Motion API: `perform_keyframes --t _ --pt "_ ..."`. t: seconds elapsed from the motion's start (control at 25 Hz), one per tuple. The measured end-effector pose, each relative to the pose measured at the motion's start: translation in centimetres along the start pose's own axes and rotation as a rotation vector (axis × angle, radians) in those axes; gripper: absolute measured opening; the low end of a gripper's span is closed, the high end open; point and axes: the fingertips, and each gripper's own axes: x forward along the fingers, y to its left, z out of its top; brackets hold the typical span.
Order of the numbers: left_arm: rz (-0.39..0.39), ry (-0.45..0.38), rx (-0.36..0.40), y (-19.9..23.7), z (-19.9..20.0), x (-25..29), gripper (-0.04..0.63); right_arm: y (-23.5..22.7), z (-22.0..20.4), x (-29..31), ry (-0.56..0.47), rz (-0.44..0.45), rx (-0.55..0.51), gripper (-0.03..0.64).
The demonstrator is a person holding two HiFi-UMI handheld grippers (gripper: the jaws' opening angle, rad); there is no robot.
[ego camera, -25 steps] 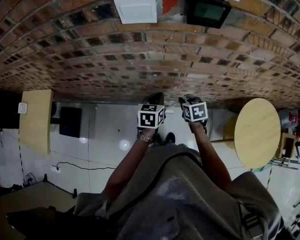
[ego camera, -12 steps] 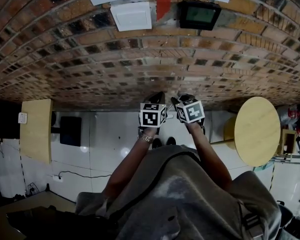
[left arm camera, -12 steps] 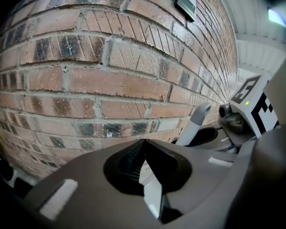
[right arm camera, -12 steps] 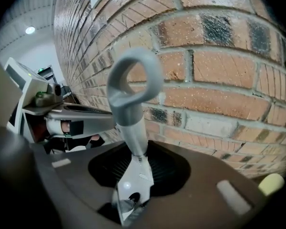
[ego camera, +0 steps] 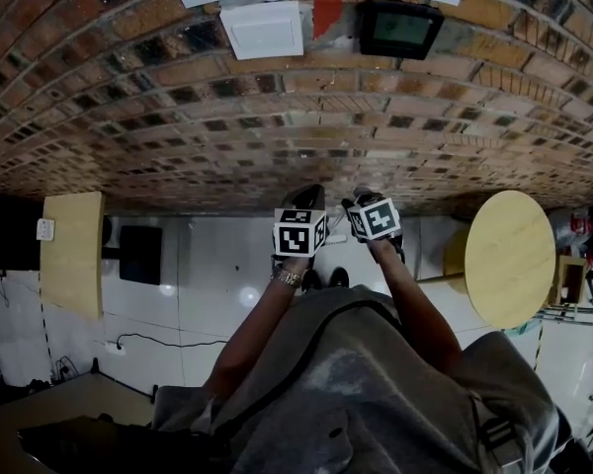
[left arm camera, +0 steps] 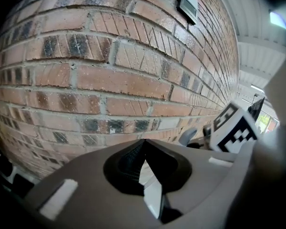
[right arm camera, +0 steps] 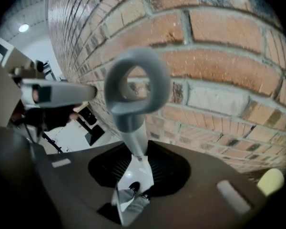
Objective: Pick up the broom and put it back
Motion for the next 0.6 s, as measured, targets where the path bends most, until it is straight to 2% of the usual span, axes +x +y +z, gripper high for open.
perform_keyframes --t 0.12,0.32,0.44,0.6 --pt "0.036 -0.004 -0.019 1.0 -0.9 -1.1 0.005 -1.9 -3.6 4.6 0.092 -0.008 0.006 0.103" --pt "0.100 0.036 -0.059 2.5 -3.8 -3.1 0.005 -4.2 -8.8 10.8 0.219 0.012 0.026 0.104" --pt "0.122 0.049 -0.069 2.6 -5.0 -4.1 0.005 -5.6 -8.0 12.3 0.211 -0.012 -0.020 0.103" --pt "0.151 0.059 -0.085 2.7 -6.3 -5.5 0.005 -7.6 -5.1 14.0 0.111 -0.043 -0.033 0.103"
